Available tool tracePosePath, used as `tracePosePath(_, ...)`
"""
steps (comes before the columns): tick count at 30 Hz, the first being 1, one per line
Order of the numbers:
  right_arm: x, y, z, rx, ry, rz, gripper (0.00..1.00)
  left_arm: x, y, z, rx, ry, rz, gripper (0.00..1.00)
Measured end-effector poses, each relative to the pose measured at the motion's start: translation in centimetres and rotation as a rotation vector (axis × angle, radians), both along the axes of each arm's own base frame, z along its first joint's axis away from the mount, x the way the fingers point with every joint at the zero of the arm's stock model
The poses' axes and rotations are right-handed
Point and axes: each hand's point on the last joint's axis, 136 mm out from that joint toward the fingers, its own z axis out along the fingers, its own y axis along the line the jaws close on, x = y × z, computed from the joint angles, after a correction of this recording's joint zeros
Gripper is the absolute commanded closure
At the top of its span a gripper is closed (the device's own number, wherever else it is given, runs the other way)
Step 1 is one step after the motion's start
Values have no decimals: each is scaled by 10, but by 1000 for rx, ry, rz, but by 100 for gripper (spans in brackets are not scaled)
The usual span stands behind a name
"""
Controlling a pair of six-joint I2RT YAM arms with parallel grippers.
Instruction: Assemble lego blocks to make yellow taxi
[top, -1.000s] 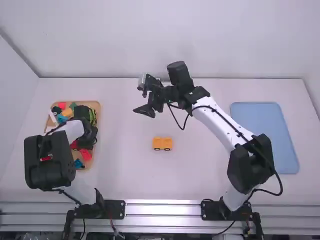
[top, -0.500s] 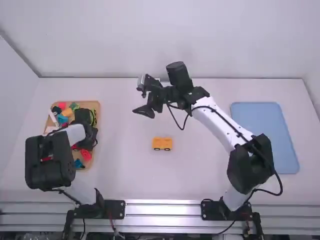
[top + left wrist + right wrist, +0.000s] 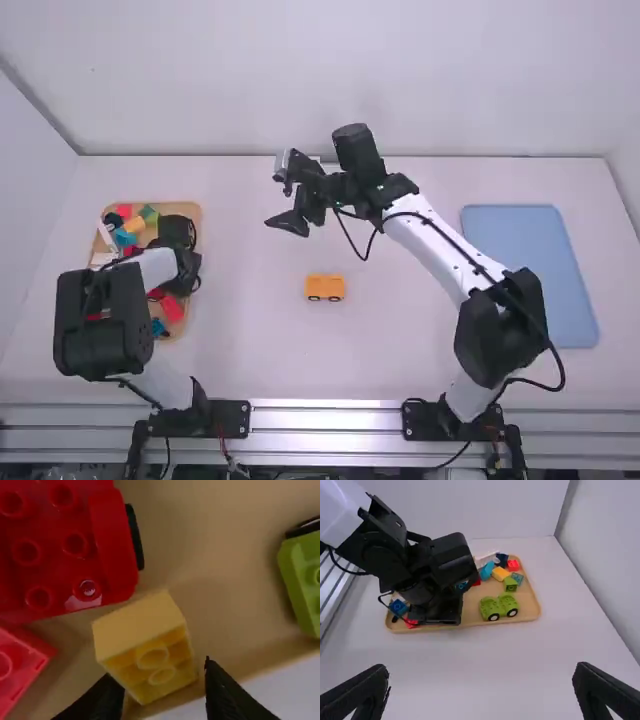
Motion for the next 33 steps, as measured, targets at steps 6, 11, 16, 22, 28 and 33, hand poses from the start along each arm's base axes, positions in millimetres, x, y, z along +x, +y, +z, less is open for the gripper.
tracePosePath(6,0,0,0,-1,5,-1,2,0,1,1,10,0,3,77)
tracePosePath(11,0,0,-1,-3,6,-3,2,0,2,1,16,3,2,64)
tracePosePath(16,0,0,-1,-4,4,-2,2,-2,3,1,26,8,5,44)
tracePosePath(22,0,0,-1,-4,6,-3,2,3,5,3,35,-12,8,21)
tracePosePath(28,0,0,-1,-3,7,-3,2,-7,6,7,41,83,-66,1)
tracePosePath(33,0,0,-1,-4,7,-3,2,4,15,43,26,141,-113,1)
